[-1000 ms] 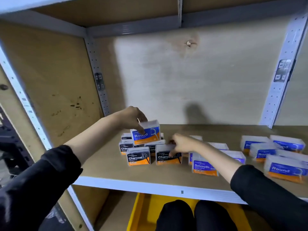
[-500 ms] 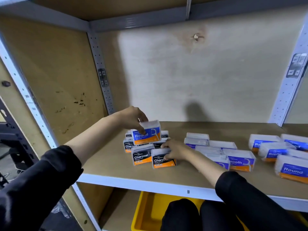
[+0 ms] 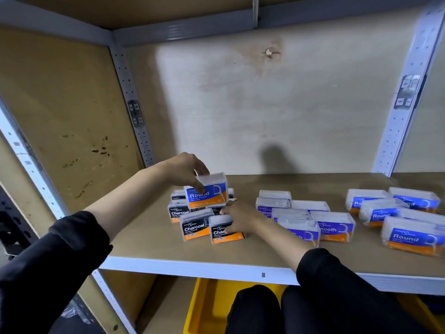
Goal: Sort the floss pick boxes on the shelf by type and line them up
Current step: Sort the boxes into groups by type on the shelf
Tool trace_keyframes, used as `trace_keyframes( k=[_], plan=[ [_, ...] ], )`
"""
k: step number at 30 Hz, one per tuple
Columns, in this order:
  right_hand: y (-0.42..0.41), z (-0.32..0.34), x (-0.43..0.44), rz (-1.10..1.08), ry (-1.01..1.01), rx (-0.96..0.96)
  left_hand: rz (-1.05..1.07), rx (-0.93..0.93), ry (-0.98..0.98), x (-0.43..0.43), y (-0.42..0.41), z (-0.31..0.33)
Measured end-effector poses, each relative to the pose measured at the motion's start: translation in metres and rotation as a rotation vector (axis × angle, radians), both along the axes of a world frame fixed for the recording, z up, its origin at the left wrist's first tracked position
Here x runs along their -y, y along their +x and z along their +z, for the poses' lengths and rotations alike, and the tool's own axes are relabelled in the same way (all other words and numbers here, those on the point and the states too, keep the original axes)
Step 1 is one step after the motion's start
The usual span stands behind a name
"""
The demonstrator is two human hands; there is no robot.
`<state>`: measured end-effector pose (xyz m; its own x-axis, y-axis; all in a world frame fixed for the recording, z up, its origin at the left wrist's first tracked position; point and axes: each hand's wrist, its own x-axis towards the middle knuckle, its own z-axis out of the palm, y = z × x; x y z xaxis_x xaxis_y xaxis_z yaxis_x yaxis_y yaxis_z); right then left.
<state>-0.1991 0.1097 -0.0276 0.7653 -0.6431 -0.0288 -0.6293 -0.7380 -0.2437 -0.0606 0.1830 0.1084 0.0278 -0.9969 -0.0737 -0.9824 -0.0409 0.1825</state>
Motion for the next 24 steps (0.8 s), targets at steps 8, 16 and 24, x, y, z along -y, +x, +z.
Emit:
trace_keyframes(
  k=[8, 16, 24],
  plan=[
    [-0.008, 0.009, -0.002, 0.002, 0.015, 0.011, -0.021, 0.001, -0.002, 0.002, -0.008, 0.002],
    [-0.049, 0.041, -0.006, -0.024, 0.0, -0.058, -0.097, 0.027, -0.027, 0.016, -0.027, 0.006],
    [-0.143, 0.066, -0.011, -0.173, -0.067, -0.127, -0.235, 0.009, -0.069, 0.042, -0.081, 0.007]
  ],
)
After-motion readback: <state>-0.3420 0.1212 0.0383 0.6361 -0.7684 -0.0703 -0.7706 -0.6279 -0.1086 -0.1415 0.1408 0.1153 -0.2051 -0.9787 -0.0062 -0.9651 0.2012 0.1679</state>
